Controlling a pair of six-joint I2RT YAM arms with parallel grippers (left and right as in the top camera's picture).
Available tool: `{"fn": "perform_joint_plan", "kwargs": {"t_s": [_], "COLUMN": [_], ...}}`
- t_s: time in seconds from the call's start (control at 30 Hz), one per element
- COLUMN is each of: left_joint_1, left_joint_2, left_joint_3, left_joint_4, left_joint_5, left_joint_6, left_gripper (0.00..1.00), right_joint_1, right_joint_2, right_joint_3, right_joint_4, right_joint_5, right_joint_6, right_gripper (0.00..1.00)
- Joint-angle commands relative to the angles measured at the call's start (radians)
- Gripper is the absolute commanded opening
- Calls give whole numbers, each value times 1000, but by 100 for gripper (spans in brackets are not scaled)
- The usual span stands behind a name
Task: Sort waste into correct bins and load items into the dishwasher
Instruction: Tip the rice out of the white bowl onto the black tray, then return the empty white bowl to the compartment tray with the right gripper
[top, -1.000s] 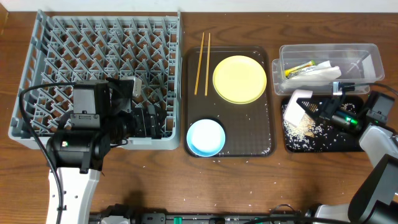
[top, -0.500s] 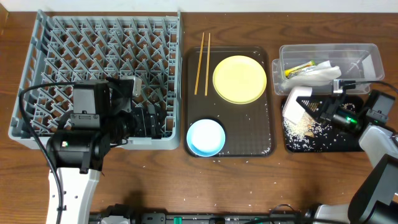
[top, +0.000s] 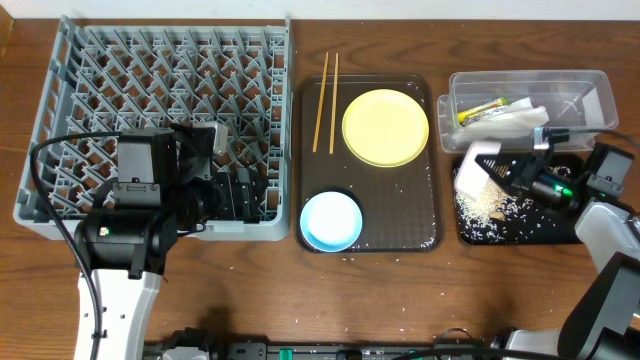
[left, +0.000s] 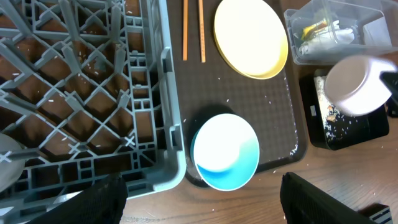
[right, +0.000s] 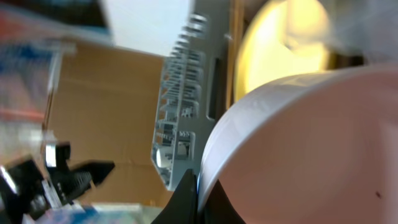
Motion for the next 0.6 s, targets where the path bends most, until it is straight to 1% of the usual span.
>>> {"fn": "perform_joint_plan", "kwargs": {"t_s": [0.0, 0.03, 0.13, 0.2, 0.27, 0.3, 0.33, 0.37, 0.4, 0.43, 0.5, 0.57], "left_joint_1": [-2, -2, -2, -2, -2, -2, -2, -2, -2, -2, -2, -2], "left_joint_2": [-2, -2, -2, -2, -2, -2, -2, -2, -2, -2, -2, -1], "left_joint_3": [16, 16, 16, 16, 16, 16, 16, 16, 16, 16, 16, 16], "left_joint_4": [8, 9, 9, 12, 15, 17, 20, 23, 24, 24, 24, 24], "left_joint_5": [-9, -9, -7, -5, -5, -5, -5, -5, -5, -5, -5, -5], "left_joint_6": [10, 9, -17, -18, -17, -17, -17, -17, -17, -17, -17, -17], "left_gripper": [80, 80, 80, 80, 79, 79, 79, 79, 80, 80, 79, 79], "right_joint_1": [22, 26, 72, 159, 319, 367, 463, 538, 680, 742, 966, 1070], "right_joint_2": [-25, -30, -82, -166, -273, -298, -338, -360, -386, -388, -360, -320], "right_joint_3": [9, 9, 9, 9, 9, 9, 9, 9, 9, 9, 9, 9], "right_joint_4": [74, 71, 39, -22, -116, -138, -165, -179, -194, -197, -201, -201], "right_joint_5": [-94, -62, 12, 159, 440, 526, 660, 739, 878, 935, 1175, 1338], "right_joint_6": [-48, -20, -17, -33, -116, -140, -190, -220, -259, -272, -292, -292], "right_gripper": [1, 1, 1, 1, 1, 1, 1, 1, 1, 1, 1, 1]}}
